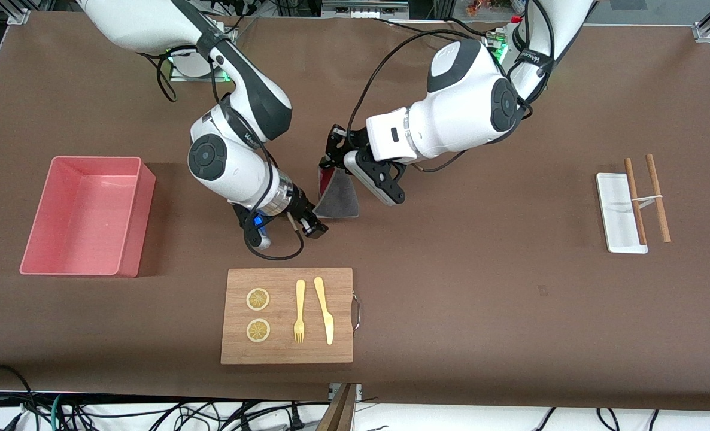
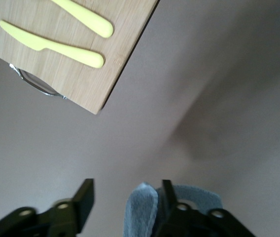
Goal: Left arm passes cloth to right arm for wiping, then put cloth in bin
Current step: 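Grasp the cloth with the right gripper beside the left gripper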
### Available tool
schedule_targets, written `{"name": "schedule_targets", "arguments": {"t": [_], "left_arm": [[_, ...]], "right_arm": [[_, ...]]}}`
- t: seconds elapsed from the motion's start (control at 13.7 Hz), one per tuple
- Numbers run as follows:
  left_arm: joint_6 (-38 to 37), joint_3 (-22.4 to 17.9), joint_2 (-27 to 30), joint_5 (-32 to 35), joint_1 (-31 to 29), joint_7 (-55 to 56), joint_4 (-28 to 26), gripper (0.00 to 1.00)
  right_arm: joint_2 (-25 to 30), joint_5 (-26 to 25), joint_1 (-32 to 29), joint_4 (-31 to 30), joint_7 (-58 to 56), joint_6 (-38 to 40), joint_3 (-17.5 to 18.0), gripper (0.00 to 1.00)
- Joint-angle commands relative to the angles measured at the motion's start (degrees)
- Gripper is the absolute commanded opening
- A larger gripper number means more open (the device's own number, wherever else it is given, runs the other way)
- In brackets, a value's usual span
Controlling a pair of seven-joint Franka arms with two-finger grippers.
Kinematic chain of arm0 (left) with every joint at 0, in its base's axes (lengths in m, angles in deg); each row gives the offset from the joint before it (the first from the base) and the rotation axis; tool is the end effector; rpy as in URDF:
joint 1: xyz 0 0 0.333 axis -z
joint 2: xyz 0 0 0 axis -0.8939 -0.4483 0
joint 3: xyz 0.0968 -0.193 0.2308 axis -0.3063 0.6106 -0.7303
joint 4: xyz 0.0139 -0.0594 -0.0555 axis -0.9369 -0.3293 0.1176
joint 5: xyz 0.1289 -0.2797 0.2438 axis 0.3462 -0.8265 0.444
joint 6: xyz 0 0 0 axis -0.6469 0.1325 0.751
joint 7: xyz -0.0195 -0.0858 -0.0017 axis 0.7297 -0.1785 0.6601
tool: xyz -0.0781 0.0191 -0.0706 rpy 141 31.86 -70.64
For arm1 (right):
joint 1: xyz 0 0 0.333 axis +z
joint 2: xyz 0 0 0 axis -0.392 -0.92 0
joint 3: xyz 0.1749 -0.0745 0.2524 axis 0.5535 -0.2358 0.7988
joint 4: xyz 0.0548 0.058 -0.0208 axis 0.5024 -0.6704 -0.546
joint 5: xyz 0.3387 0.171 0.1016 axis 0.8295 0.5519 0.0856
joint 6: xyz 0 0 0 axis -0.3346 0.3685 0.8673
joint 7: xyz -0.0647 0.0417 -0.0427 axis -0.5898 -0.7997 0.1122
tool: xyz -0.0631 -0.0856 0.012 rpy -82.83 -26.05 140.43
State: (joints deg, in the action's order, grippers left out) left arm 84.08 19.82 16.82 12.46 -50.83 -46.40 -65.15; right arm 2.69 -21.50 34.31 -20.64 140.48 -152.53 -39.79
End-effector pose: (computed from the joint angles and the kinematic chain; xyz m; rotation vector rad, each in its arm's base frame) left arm 0.5597 -0.4411 0.4793 2.2661 -0.4148 0.0742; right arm 0.6069 0.3848 0.3569 -2.4666 1.3397 0.2650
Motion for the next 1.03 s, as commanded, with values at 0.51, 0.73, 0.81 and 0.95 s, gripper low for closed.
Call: {"name": "schedule_targets", "arguments": {"t": [0.51, 0.73, 0.81, 0.95], "left_arm": [[0.06, -0.37, -0.45, -1.64, 0.38, 0.02, 1.21, 0.0], [-0.03, -0.37, -0.45, -1.2, 0.47, -0.07, 1.21, 0.22], [-0.03, -0.46, -0.45, -0.76, 0.56, -1.02, 1.21, 0.99], [-0.03, -0.55, -0.1, -0.76, 0.39, -0.95, 1.21, 1.0]], "right_arm": [[-0.24, 3.27, -0.51, 0.04, -1.11, -0.3, 2.12, 0.0], [-0.15, 3.27, -0.68, 0.21, -1.2, -0.21, 2.03, 0.0], [-0.07, 3.18, -0.68, 0.21, -1.28, -0.12, 2.03, 0.0], [-0.06, 3.09, -0.68, 0.13, -1.37, 0.23, 2.03, 0.0]]}}
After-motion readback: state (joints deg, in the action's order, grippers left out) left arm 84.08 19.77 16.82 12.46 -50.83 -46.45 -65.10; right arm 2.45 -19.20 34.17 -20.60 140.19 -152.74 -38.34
